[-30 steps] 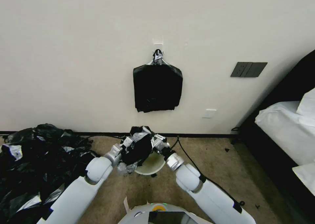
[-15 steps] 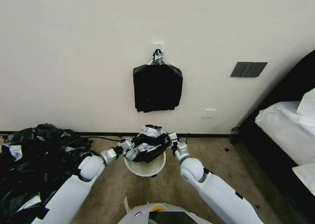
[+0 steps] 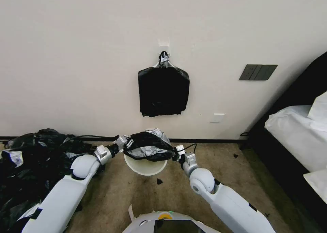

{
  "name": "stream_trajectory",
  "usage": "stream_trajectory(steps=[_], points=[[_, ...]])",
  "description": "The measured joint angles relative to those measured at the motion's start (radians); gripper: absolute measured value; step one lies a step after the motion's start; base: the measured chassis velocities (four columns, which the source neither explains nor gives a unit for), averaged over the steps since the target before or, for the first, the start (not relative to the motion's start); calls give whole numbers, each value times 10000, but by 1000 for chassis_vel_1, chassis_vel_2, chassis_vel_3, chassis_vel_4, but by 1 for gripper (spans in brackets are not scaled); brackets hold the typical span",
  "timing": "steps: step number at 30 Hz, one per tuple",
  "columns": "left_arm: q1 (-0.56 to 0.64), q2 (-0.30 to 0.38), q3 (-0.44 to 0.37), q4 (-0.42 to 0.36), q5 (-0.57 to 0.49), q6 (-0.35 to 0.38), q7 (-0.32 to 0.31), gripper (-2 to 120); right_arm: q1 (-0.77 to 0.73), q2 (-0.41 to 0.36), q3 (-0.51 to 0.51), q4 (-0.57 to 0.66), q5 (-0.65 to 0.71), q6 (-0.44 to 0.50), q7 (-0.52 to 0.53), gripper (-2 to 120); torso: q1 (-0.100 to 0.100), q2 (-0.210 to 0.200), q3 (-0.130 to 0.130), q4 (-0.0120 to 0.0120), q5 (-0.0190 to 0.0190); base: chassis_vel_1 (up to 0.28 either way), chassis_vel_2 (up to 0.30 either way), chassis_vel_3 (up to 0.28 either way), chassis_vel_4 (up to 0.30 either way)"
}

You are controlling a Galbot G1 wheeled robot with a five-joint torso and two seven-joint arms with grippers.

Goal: Place a trash bag onto the trash bin.

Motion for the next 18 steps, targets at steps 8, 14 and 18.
stream_trajectory(steps=[8,14,18], points=[[-381,-127,-25,493,-632,661,-319,1,-193,-20,-321,213,327,-5,-348,3,0,0,0,1,-1,0,0,0,0],[-453,-170,-41,608,-759,751,-279,1,-349,-160,-350,-13,-1208,1284,-1102,26,0,0,0,0,0,0,0,0,0],[-445,-214,-99,660,-734,730,-109,1,-269,-275,-66,-398,-2588,2386,-1445,41,0,0,0,-1,0,0,0,0,0]])
